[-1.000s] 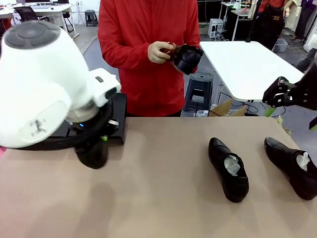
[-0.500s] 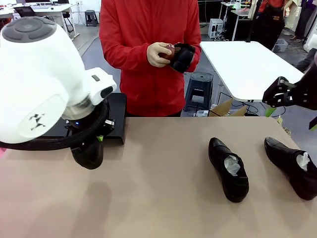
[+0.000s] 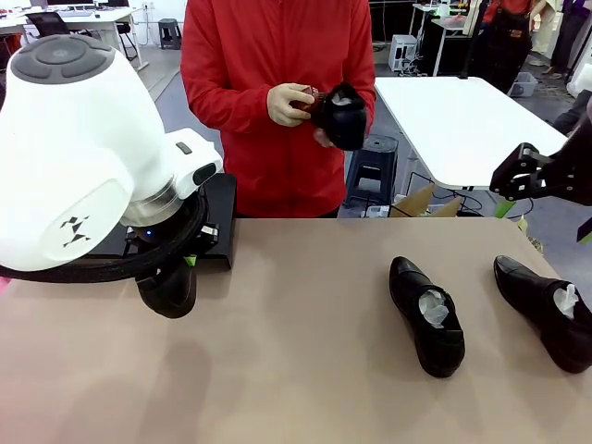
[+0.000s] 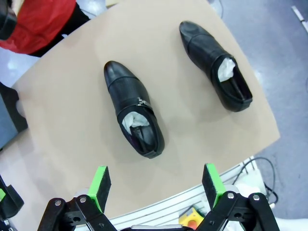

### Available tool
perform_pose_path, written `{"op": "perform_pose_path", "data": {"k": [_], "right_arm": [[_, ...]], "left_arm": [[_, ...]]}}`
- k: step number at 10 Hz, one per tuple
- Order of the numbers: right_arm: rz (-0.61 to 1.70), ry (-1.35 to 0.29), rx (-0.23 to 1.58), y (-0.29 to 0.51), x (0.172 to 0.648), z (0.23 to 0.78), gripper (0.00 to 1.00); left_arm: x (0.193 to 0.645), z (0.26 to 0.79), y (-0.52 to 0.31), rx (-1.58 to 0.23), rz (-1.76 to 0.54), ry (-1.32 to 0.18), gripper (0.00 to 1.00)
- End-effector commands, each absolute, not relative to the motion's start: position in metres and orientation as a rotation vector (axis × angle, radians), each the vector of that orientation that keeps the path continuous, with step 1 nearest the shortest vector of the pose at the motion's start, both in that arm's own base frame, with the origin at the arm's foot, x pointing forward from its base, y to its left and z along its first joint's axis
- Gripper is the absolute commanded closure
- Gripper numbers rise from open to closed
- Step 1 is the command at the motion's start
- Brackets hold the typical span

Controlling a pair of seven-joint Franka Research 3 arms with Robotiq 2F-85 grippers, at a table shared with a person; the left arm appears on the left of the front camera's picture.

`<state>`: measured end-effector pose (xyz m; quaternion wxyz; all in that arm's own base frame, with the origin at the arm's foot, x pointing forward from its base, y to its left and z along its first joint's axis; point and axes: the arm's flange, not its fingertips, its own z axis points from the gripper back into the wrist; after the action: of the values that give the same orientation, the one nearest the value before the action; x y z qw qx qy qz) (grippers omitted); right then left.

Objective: Organize the shoes by placing them on the stand.
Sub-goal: Place the Shoe from the middle of the table onto the Shoes Stand.

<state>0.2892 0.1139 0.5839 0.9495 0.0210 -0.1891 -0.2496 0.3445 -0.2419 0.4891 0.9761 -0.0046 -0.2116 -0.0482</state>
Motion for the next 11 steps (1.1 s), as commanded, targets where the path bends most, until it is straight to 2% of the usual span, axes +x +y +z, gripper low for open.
{"op": "perform_pose_path", "data": {"k": [1,3,7,9,11], "right_arm": [[-0.489,-0.387,0.041,0.114,0.289,0.586,0.0],[-0.489,-0.387,0.041,0.114,0.289,0.586,0.0],[-0.489,-0.387,0.041,0.114,0.289,0.586,0.0],[-0.489,-0.387,0.041,0.114,0.289,0.586,0.0],[-0.489,-0.387,0.041,0.114,0.289,0.586,0.0]], "left_arm": [[0.352,0.496,-0.223,-0.009,-0.058,-0.443,1.0],[0.363,0.512,-0.183,0.0,0.007,-0.443,1.0],[0.381,0.549,-0.122,0.01,-0.003,-0.477,1.0],[0.381,0.557,-0.121,0.0,0.05,-0.503,1.0],[0.38,0.547,-0.119,0.005,0.023,-0.467,1.0]]}}
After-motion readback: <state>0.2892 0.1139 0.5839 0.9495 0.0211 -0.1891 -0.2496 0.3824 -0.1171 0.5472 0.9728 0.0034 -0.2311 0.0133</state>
